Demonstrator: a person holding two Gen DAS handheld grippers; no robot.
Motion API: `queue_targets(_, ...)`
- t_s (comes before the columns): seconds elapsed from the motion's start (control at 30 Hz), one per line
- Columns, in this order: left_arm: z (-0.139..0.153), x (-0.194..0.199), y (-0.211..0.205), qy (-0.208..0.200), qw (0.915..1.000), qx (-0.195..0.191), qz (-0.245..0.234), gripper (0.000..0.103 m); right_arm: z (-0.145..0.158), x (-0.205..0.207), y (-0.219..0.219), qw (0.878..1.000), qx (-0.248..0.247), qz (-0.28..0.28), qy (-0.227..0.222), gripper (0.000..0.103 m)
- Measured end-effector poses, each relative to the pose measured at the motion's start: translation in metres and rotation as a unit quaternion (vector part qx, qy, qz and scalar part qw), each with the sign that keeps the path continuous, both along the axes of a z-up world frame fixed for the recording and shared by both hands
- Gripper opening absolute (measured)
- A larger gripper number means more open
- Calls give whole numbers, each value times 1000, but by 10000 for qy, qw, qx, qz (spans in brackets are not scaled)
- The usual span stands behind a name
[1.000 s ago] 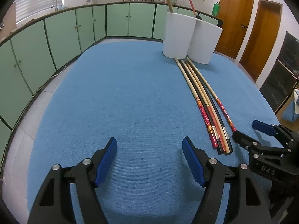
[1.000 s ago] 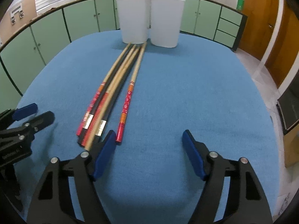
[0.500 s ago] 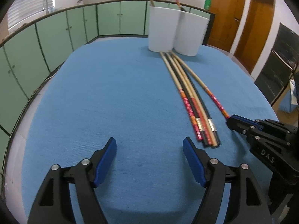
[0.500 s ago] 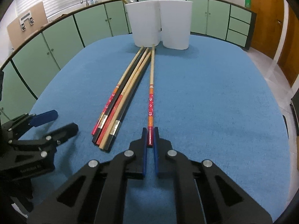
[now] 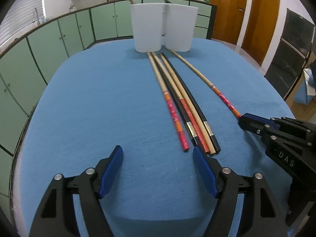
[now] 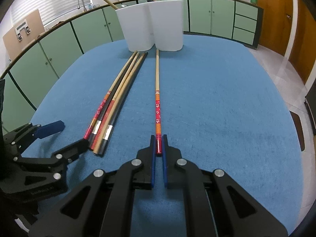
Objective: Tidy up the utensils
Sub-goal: 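Grasp another red chopstick with the right tool while the left tool grasps a wooden one, then lift both chopsticks and lower them into the white holder cups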
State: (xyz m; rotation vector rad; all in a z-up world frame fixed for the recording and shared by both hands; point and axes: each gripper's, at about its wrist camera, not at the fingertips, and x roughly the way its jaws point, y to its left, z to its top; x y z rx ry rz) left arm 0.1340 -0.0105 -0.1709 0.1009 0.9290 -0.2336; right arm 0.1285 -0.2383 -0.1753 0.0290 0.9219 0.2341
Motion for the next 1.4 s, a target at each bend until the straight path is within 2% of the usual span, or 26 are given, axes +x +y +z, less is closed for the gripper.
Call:
queue_targets(0.2,-2,1,1,-50,10000,-50,57,72,0,0,-2,10000,79,34,27,6)
queue_targets(0.3,-2,1,1,-76,9999,-46,95,69,-1,0,-2,10000,80,38,35,6)
queue_targets(0.47,-1,5,6,-131,9996,-157,194,48,-1,3,-4,9999,90,53,45,6)
queue_targets(0.53,0,5,4,-157,9996,-145,180,31,-1,2,-4,9999,90,52,41,6)
queue_targets(0.57,0,4,2,-171,9997,-124,145,27,-1,2,-4,9999,81,54,37,6)
queue_targets(0.63,1,4,-2,-174,9997,-138,70,9,-1,2,-3,10000,29,54,20,6)
queue_targets(0.67,1,5,-3,-169,9997,-175,57,7,-1,1,-2,10000,-14,55,3,5)
queue_targets(0.83,4,3,3,-177,9990,-364,161,6,3,-3,-1,9999,-24,76,-85,5)
queue_targets(0.97,16,-9,9,-355,9986,-362,173,6,16,-11,-2,9996,-60,126,-256,5)
queue_targets(1.17,54,-30,16,-814,9957,-424,154,6,50,-19,-10,9983,59,154,-567,5)
queue_targets(1.4,102,-37,23,-1388,9887,-561,122,6,96,-25,-17,9945,110,211,-1024,5)
